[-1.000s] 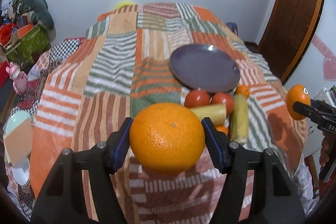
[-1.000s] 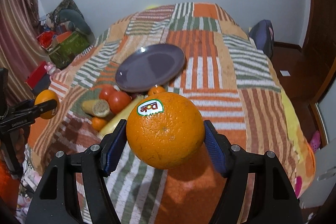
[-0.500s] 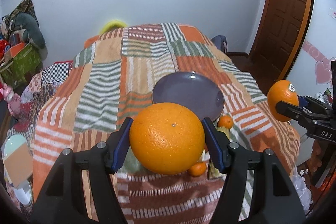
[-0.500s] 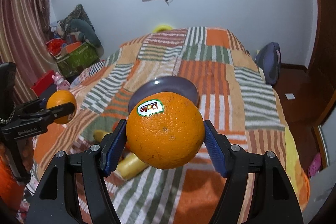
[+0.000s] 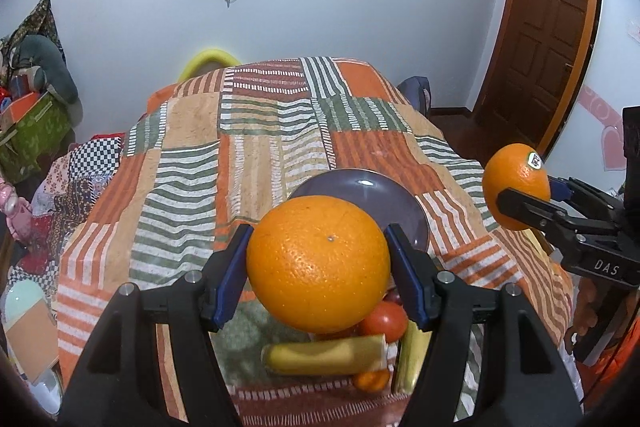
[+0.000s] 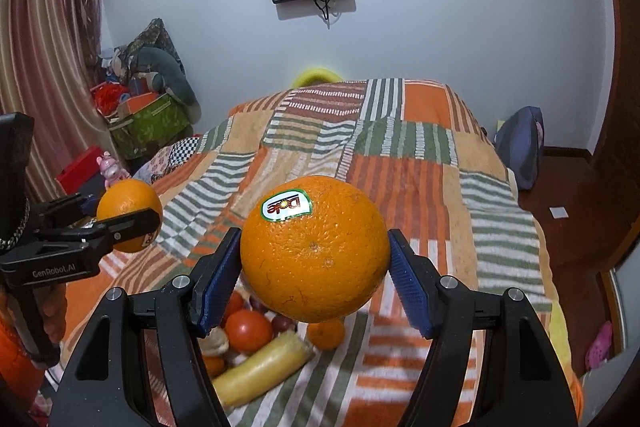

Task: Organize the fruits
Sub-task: 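Carry both large oranges up and over to the purple plate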

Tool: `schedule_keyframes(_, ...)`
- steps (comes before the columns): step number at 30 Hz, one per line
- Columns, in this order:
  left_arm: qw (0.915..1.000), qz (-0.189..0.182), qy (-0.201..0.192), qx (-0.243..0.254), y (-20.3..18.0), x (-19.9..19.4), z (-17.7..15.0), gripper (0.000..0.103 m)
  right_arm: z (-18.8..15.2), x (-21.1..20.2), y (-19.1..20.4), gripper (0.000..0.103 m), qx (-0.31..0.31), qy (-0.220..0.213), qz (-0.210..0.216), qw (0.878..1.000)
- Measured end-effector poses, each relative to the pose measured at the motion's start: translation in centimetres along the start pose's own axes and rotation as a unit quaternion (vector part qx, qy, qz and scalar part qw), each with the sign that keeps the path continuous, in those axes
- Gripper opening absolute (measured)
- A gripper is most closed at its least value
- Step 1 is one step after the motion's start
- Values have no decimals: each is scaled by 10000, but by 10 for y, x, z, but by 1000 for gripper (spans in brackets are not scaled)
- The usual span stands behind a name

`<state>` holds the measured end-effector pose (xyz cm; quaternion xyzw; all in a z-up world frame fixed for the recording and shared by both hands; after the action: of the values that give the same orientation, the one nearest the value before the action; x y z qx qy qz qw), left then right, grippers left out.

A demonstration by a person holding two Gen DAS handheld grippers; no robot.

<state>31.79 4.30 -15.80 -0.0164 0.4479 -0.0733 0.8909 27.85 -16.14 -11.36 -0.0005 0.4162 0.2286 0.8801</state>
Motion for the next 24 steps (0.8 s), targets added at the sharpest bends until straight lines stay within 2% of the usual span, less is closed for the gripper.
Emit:
schedule_keyframes(11,9999,118,-25,-10,14,28,33,65,26,34,-7,68,-47,-37,25,10000)
schedule_keyframes(24,9993,66,354,-59,27,85,56,65,44,81,-12,68,-142,147,-13,9998)
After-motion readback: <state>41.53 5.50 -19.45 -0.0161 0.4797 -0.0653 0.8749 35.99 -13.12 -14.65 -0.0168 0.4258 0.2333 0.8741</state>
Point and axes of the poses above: each gripper's, at about its wrist camera, not at the fingertips, and x roughly the way its jaws point, y to its left, z to its top, the point moved 6 cm from there along x, roughly the way its jaws point, and after that the axes turned 12 degrees about y, right-handed, at the moved point
